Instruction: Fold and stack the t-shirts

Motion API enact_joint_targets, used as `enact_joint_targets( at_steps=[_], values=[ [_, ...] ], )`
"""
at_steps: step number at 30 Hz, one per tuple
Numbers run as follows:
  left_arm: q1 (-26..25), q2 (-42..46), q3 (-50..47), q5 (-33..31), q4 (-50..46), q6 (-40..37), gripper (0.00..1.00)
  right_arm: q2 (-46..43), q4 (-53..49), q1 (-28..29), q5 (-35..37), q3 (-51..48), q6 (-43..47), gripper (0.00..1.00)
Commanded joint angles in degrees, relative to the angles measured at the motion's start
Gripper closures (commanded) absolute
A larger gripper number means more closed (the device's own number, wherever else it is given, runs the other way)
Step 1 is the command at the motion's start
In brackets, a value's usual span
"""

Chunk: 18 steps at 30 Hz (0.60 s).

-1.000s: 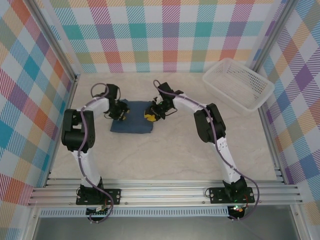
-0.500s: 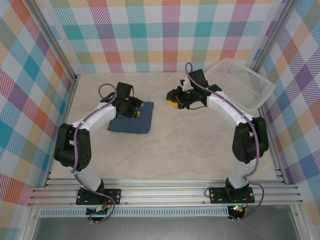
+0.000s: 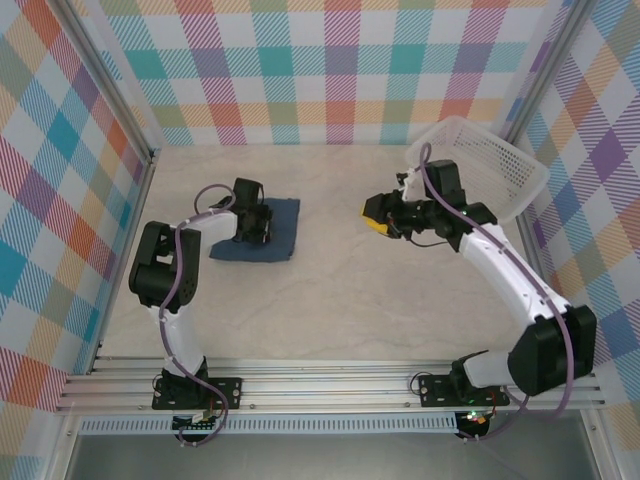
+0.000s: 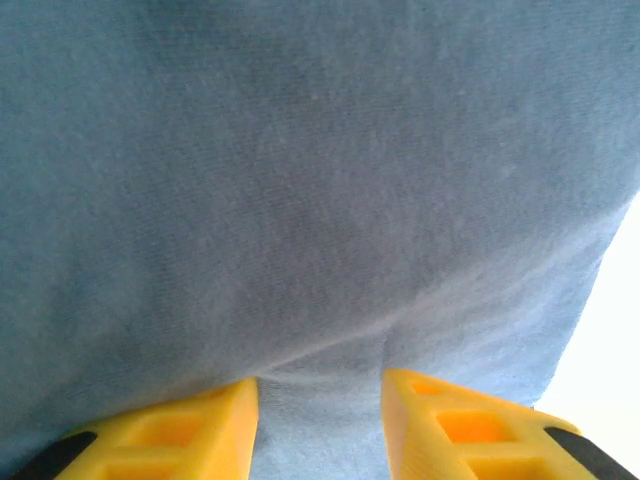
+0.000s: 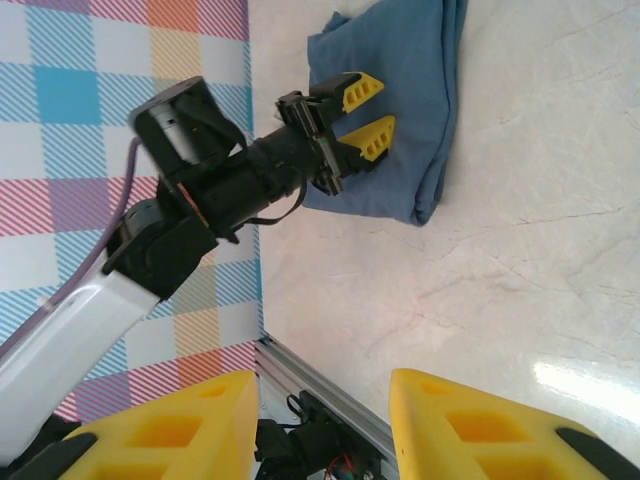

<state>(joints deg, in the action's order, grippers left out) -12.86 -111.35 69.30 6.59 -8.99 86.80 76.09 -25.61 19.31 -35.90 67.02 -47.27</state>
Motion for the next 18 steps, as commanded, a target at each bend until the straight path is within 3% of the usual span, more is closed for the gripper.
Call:
enact_joint_targets(
  at_steps=[1, 4, 11, 18],
  values=[
    [5.2, -5.2, 1.4, 0.2, -0.3, -4.0, 0.64, -3.1, -2.4, -1.6, -1.5, -2.9, -0.5, 0.60],
    [10.4, -9.8, 8.0, 2.0, -3.5, -9.7, 0.65, -5.7, -4.1, -3.2, -1.7, -4.5, -0.3, 0.60],
    [21.1, -23.9, 33.6, 6.4, -16.9, -25.2, 0.67, -9.9, -7.6, -6.0, -1.1, -6.8, 0.4, 0.60],
    [26.1, -37.4, 53.7, 10.6, -20.9, -27.1, 0.68, -9.9, -7.3, -6.9, -0.7, -6.0, -0.1, 0.60]
  ],
)
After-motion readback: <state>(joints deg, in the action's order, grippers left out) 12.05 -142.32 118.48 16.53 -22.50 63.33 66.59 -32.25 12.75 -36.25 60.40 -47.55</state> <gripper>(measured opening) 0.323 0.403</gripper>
